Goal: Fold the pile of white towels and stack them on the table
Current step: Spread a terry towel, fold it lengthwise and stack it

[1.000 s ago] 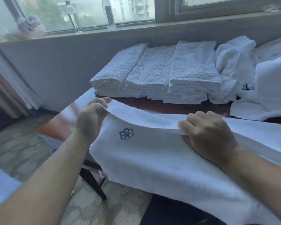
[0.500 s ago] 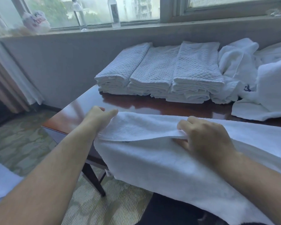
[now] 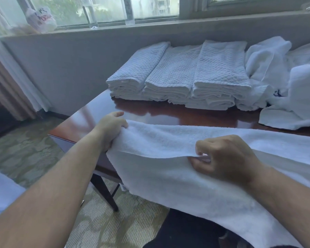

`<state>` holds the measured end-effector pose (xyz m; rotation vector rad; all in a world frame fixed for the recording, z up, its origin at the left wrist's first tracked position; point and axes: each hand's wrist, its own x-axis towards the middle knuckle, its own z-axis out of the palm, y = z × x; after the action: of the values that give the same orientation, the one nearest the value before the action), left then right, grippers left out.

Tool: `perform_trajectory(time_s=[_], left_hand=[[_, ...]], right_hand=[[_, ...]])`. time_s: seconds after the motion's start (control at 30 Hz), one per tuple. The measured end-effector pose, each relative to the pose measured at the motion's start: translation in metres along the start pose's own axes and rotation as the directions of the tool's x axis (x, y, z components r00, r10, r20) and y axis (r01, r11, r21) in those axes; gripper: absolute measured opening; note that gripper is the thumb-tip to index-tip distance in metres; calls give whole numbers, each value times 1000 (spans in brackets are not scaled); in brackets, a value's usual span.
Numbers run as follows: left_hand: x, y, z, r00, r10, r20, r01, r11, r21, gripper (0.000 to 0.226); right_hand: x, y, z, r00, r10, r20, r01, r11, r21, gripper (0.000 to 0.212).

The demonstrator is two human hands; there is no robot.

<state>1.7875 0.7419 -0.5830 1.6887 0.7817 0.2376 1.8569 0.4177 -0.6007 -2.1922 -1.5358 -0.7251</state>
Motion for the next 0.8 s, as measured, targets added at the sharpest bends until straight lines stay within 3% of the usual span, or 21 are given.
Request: perform_trajectory(time_s=[0.1, 0.2, 0.27, 0.33, 0.47, 0.57, 0.67, 0.73, 0.8], left_hand=[[-5, 6, 0, 999, 31, -43, -25, 991, 131, 63], [-9, 9, 0, 999, -20, 38, 14, 989, 150, 64], [-12, 12, -4, 988, -48, 147, 32, 993, 114, 71], [-9, 13, -7, 969, -27, 245, 13, 998, 58, 78], [-1, 5, 0, 960, 90, 266, -131, 981, 141, 84], [10, 9, 3, 956, 88, 281, -113, 991, 75, 83], [17, 18, 11, 977, 128, 173, -151, 981, 125, 78], [20, 20, 17, 974, 218, 66, -226, 954, 195, 69], [22, 19, 18, 962, 273, 27, -269, 919, 289, 60]], right_hand=[[3, 0, -4, 973, 90, 213, -104, 993, 55, 48], [20, 7, -17, 846, 308, 435, -398, 908, 130, 66], [29, 19, -26, 701, 418, 579, -564, 821, 90, 50], [32, 29, -30, 616, 463, 637, -594, 805, -11, 29], [33, 41, -25, 615, 500, 609, -565, 819, -101, 32], [36, 49, -20, 586, 521, 620, -624, 779, -65, 35], [38, 55, -17, 590, 541, 599, -631, 772, -76, 40], [33, 55, -17, 630, 509, 587, -595, 802, -57, 51], [22, 49, -19, 729, 402, 553, -479, 878, -7, 64]])
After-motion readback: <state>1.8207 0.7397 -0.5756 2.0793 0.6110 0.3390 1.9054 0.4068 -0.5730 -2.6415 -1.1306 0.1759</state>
